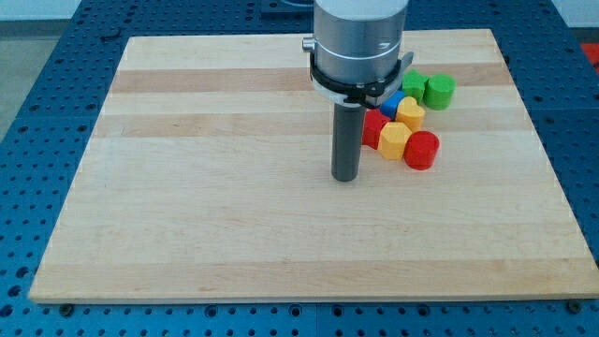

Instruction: Move your arm towards the center left

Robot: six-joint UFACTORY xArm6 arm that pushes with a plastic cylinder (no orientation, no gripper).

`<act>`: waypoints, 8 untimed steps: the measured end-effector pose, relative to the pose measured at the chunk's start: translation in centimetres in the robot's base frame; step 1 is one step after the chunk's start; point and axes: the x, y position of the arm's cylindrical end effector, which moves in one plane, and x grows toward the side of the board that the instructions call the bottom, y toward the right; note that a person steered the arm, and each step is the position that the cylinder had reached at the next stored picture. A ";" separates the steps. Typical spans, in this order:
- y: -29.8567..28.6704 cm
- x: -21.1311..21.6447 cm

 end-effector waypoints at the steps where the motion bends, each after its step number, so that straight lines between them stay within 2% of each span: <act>1: -1.5 -2.1; 2: -3.7 -5.2; 4: -5.6 -5.2; 7: -18.8 -7.0; 8: -19.8 -7.1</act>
